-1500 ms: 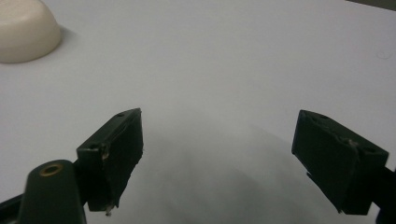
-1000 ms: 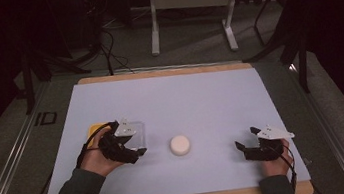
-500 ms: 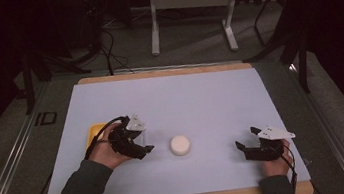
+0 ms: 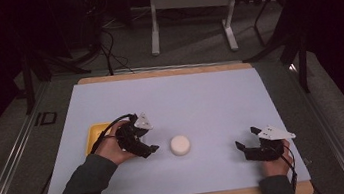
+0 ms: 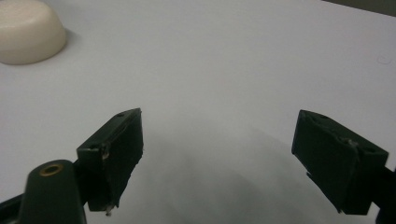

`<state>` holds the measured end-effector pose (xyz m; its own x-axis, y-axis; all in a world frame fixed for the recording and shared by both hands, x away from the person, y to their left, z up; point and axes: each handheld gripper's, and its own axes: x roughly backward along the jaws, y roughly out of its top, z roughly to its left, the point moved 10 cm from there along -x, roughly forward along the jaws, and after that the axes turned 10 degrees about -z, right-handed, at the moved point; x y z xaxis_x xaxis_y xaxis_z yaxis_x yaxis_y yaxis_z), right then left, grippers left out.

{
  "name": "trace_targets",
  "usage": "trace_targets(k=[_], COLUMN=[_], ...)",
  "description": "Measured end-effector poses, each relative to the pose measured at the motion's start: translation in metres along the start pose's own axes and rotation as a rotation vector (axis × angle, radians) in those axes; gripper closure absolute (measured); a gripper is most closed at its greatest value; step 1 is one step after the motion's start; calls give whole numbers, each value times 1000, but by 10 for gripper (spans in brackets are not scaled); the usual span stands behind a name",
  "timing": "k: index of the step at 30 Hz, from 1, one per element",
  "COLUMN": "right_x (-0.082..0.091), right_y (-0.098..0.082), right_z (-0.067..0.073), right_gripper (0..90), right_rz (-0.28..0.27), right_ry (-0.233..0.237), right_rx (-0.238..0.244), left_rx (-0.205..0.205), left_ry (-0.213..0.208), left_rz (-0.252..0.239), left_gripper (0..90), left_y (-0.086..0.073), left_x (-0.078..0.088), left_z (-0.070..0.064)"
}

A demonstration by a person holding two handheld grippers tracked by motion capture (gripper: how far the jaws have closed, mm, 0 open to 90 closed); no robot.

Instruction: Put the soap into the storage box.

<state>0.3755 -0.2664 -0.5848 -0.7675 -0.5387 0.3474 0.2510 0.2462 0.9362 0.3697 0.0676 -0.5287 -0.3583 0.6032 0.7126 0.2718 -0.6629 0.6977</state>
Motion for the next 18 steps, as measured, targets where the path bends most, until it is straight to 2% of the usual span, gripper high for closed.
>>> trace_targets(k=[18], right_x=[1], right_y=[1], right_z=[-1], right_gripper=[162], right_rz=[-9], right_ry=[-2], right_rx=[-2], left_rx=[11], left_ry=[-17], left_rz=[34], left_gripper=[293], left_y=[1], left_x=[-14], left_z=[7])
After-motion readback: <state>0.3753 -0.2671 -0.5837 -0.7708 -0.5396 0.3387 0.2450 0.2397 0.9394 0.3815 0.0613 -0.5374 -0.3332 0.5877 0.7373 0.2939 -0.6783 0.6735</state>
